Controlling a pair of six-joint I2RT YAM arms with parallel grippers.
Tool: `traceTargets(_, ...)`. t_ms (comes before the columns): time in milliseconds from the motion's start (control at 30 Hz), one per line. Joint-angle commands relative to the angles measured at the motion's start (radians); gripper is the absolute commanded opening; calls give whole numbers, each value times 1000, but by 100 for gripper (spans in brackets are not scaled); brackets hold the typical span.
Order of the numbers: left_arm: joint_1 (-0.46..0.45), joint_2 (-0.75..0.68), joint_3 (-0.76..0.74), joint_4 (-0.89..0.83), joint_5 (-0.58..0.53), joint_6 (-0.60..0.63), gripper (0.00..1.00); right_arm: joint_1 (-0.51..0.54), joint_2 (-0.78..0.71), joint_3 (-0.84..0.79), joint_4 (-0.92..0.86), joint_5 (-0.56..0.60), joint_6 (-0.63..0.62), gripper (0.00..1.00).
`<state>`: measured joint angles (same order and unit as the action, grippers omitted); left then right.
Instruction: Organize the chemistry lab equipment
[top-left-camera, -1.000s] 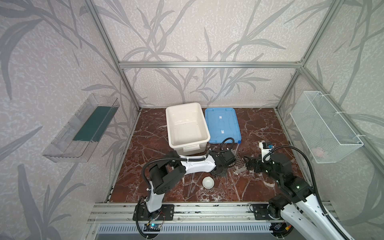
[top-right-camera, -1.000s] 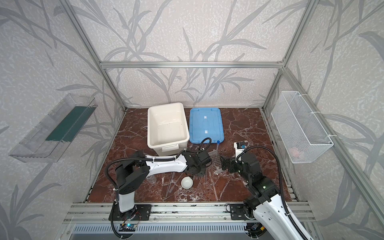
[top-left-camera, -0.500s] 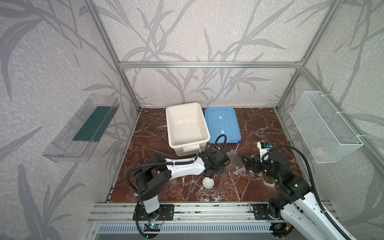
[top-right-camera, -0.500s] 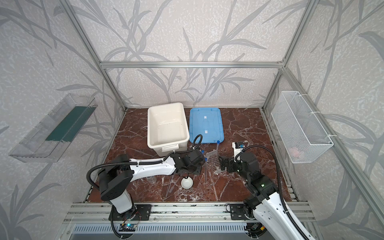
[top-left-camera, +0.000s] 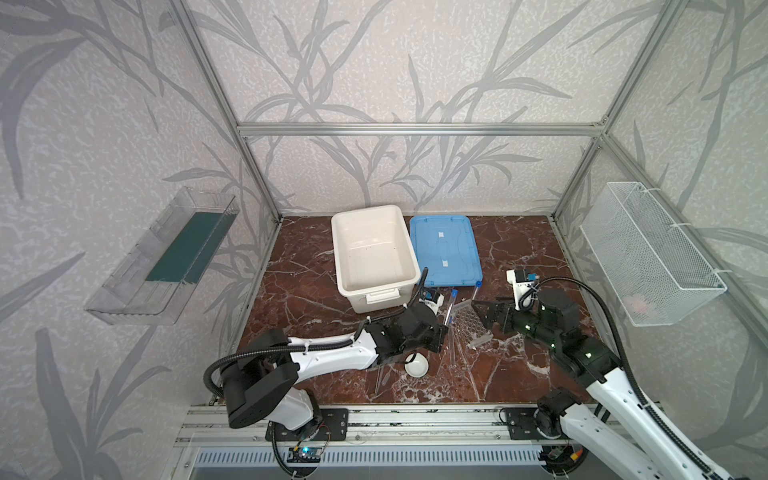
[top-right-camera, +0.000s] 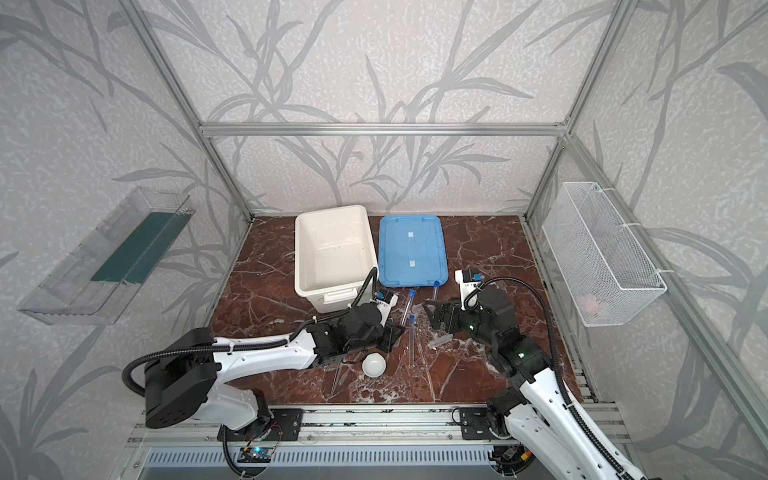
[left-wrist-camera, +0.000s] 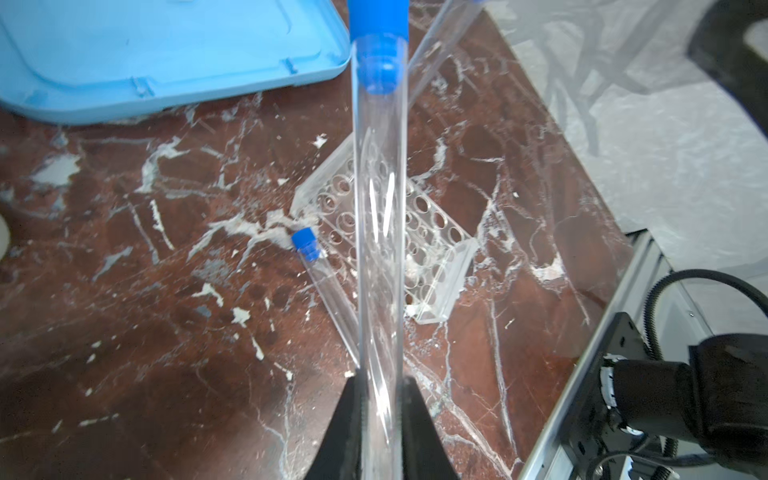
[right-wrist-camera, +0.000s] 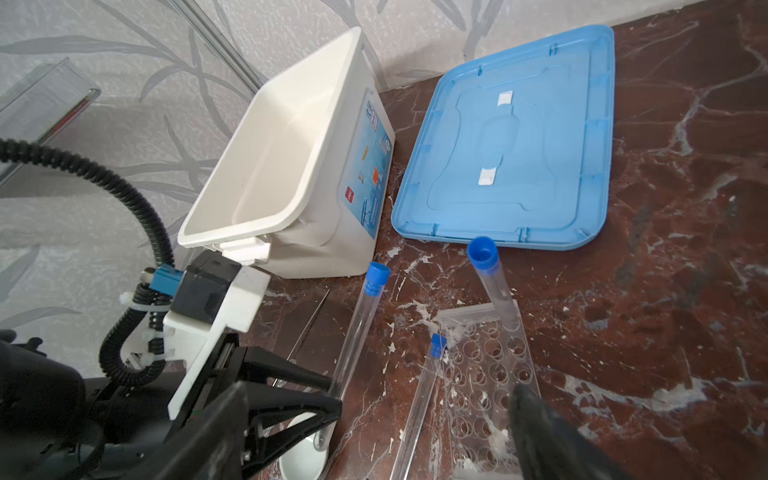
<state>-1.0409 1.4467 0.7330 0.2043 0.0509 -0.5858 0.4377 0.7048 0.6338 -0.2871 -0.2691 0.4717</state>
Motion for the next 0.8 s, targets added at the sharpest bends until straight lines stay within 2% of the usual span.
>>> traceTargets(0, -7, -47, -40, 164, 55, 83, 16, 6, 41, 29, 61, -72, 34, 90)
traceTargets(333, -15, -80, -104, 245, 76, 74, 16, 26, 235, 40, 253, -166, 121, 72)
traceTargets(433, -21, -83, -112, 259, 72, 69, 16, 31, 275, 38, 296, -176, 142, 63)
traceTargets(567, -27, -82, -118, 270, 68, 69, 16, 33, 311, 38, 325, -199, 156, 44)
traceTargets(767, -29, -77, -112, 270, 64, 67, 16, 34, 296, 17, 330, -171, 158, 27)
